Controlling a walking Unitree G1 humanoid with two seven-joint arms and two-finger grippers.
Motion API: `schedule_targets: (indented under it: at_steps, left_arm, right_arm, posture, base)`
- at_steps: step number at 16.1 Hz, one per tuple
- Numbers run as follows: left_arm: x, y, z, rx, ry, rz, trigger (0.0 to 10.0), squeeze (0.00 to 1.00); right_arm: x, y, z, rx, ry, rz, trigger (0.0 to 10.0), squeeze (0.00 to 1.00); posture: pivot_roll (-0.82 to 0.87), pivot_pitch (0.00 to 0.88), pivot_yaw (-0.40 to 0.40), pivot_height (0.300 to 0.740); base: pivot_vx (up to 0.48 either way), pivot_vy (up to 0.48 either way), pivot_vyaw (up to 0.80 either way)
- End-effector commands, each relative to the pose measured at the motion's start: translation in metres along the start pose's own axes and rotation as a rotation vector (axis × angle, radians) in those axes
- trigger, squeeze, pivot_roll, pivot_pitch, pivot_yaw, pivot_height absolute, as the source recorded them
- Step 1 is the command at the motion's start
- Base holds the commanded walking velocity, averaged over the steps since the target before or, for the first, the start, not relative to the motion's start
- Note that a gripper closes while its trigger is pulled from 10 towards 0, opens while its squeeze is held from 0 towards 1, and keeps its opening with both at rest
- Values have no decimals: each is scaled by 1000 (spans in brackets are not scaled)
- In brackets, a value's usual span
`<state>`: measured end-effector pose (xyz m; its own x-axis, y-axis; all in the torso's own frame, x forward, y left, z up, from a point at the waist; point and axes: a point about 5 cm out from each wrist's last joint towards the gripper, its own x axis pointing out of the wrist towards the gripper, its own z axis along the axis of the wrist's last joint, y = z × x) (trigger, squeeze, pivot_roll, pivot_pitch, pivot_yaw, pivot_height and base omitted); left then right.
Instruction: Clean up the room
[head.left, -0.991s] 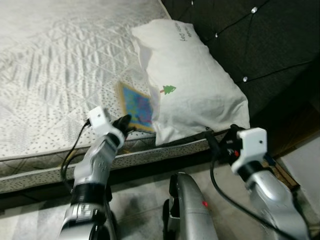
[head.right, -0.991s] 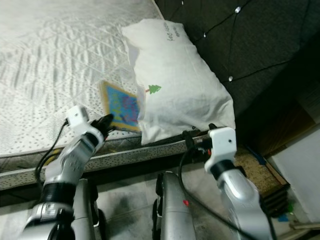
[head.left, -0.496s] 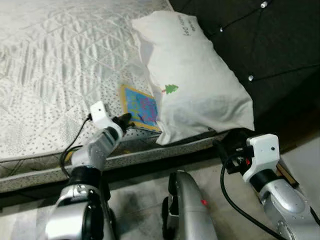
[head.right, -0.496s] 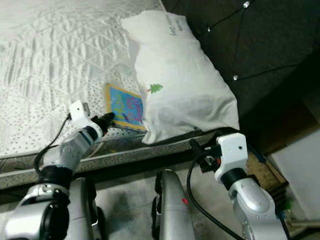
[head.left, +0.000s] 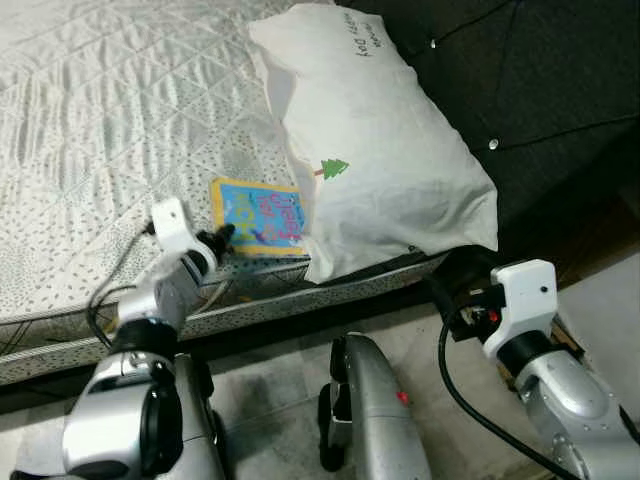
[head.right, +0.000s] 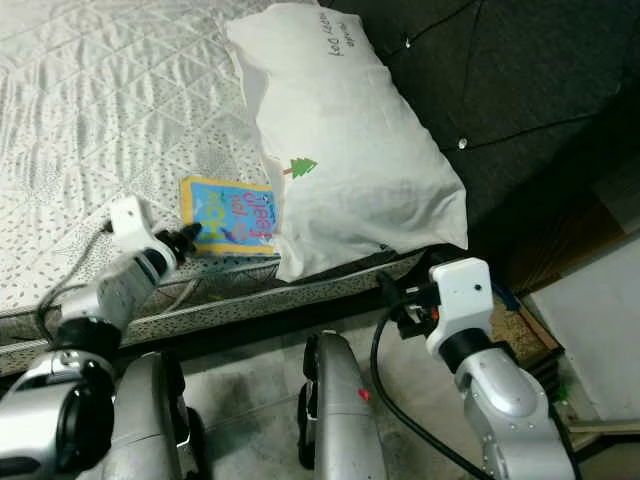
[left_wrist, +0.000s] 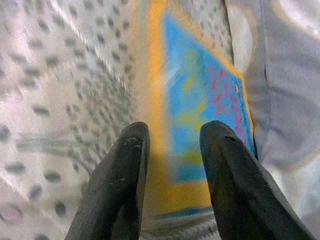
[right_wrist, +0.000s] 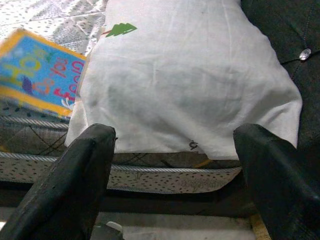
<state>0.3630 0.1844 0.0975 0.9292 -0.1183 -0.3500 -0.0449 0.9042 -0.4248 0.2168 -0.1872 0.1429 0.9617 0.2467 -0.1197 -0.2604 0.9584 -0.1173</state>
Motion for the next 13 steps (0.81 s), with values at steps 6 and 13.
schedule_targets:
  at_steps: [6, 13]
  left_arm:
    - [1, 3, 0, 44, -20, 39, 10000, 1000]
    - [-49, 17, -4, 126, -296, 174, 10000, 1000]
  right_arm:
    - [10, -2, -5, -8, 0, -10, 10000, 0]
    - [60, 16, -1, 70, -84, 28, 10000, 0]
  posture:
    - [-176, 187, -136, 575]
    - [39, 142, -146, 575]
  base:
    - [0, 0, 0]
    - [0, 0, 0]
